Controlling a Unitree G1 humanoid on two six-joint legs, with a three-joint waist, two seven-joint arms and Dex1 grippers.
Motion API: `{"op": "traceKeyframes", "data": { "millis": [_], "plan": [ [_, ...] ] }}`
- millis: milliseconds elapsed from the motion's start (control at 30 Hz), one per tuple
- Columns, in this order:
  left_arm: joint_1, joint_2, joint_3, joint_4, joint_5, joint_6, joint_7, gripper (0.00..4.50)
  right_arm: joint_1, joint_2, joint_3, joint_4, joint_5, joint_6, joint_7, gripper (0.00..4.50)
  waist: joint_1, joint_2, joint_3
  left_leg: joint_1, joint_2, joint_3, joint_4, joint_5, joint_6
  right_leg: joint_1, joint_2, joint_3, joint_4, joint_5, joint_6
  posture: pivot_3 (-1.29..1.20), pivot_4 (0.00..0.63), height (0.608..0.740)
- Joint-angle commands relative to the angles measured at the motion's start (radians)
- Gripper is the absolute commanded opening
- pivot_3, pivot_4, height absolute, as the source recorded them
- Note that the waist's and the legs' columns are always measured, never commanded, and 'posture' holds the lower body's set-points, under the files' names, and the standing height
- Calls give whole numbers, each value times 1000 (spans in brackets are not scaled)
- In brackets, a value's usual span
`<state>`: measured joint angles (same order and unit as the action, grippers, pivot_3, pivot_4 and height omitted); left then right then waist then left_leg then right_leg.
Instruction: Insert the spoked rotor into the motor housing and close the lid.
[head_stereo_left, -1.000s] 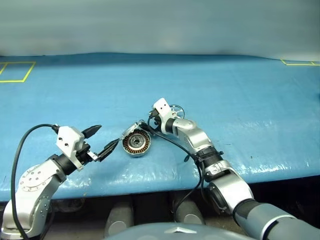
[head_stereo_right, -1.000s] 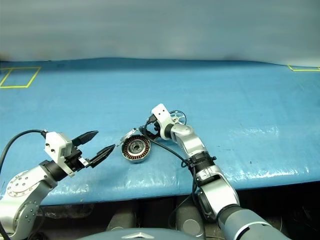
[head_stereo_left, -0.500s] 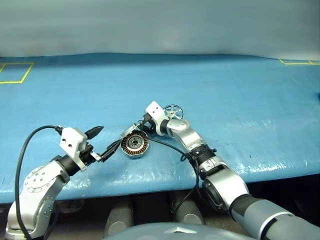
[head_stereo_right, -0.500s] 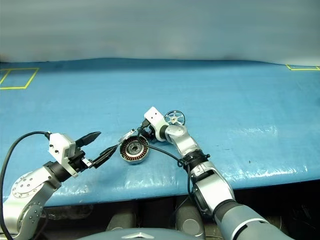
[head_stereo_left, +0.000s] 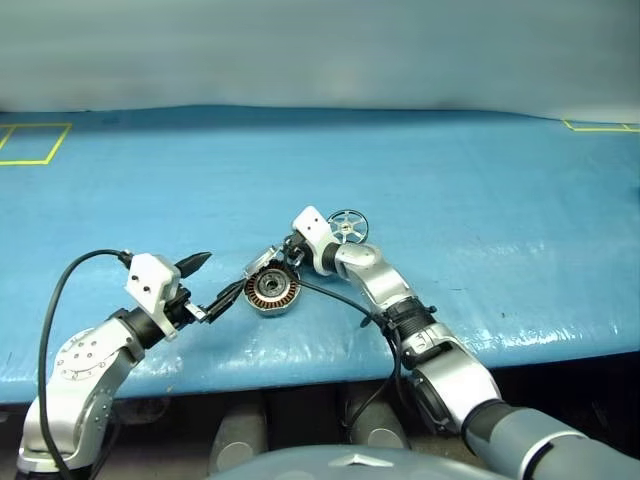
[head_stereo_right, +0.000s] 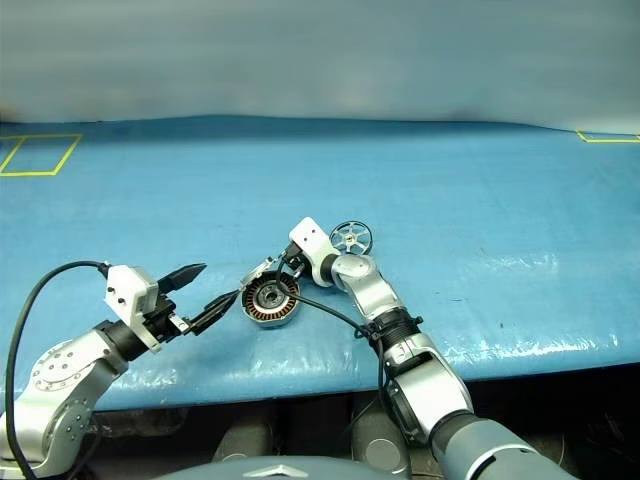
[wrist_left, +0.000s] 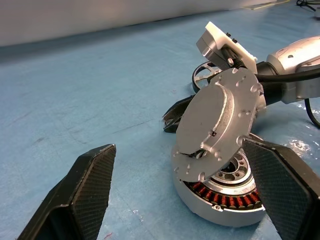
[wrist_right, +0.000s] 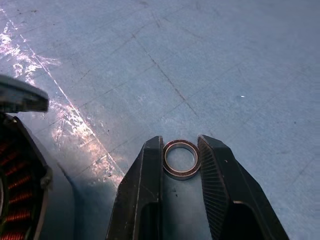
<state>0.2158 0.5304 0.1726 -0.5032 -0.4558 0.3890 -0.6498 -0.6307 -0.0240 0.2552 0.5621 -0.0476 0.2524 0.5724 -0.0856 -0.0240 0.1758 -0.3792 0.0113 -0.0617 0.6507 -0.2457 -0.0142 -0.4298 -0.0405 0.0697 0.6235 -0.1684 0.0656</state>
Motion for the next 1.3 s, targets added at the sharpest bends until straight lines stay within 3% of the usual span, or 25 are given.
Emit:
{"op": "traceKeyframes", "data": {
  "millis": [33,300,467,900,1300],
  "plan": [
    [-21,-8,-34,21,6,-30,-22,4412,43,-37,-42,-235,28,53,-15,669,1,0,0,0,0,0,0,0,0,0,0,0,0,0,0,0,150,740],
    [-30,-8,-10,72,-39,-48,-76,4412,218,-172,-79,-712,110,260,29,669,6,0,0,-1,0,0,-2,0,0,-1,0,0,0,-1,-1,0,150,740],
    [-12,22,6,76,-54,-46,-116,4412,316,-237,27,-892,157,353,103,669,6,0,0,-1,1,0,-2,0,-1,-2,0,0,0,-2,-1,0,150,740],
    [68,51,111,25,-90,-90,-163,4412,285,-204,152,-837,177,341,115,669,8,-3,1,-2,2,1,-2,-3,-4,-3,-1,-3,-1,-3,-2,0,150,740],
    [114,26,63,8,-48,-107,-134,4412,270,-169,187,-729,178,331,121,669,12,-4,2,-2,2,1,-3,-4,-6,-4,-1,-3,-1,-5,-1,0,150,740]
  ]
}}
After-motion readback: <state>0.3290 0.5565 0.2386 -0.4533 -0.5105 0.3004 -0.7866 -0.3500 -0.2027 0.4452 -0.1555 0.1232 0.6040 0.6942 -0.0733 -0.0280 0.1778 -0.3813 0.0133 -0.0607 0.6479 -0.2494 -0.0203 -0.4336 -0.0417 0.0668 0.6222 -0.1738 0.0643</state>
